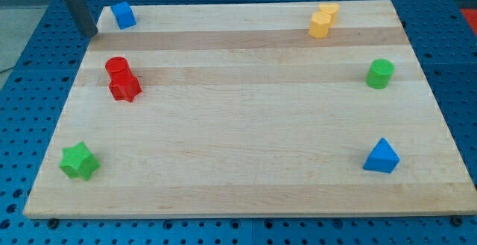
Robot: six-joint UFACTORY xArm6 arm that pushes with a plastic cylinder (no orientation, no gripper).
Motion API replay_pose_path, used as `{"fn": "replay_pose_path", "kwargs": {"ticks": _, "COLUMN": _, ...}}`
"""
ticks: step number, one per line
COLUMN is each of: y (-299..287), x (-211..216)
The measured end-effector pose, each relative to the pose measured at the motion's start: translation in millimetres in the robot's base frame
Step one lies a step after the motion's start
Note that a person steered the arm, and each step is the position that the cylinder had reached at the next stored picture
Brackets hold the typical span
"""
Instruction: Place the blue cube diagonally to blue triangle
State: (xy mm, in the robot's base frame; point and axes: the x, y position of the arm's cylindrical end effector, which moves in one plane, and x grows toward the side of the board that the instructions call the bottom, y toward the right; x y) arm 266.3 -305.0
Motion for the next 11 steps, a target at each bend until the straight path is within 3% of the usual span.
{"fn": "replay_pose_path", "kwargs": {"ticks": 2, "y": 3.4, "x": -75.0}}
{"fn": "replay_pose_path", "kwargs": {"ticks": 3, "y": 68.9, "x": -56.4}}
{"fn": "replay_pose_path", "kwargs": {"ticks": 4, "y": 152.6, "x": -6.4}}
{"fn": "replay_pose_path", "kwargs": {"ticks": 5, "y": 162.3, "x": -8.3}}
{"fn": "replay_pose_path", "kwargs": {"ticks": 6, "y": 111.0, "x": -51.0}}
{"fn": "replay_pose_path", "kwargs": {"ticks": 7, "y": 35.3, "x": -56.2}}
{"fn": "replay_pose_path", "kwargs": {"ticks": 8, "y": 15.2, "x": -21.6}}
{"fn": "replay_pose_path", "kwargs": {"ticks": 10, "y": 157.8, "x": 50.8}}
{"fn": "replay_pose_path", "kwargs": {"ticks": 11, "y": 143.1, "x": 54.7}}
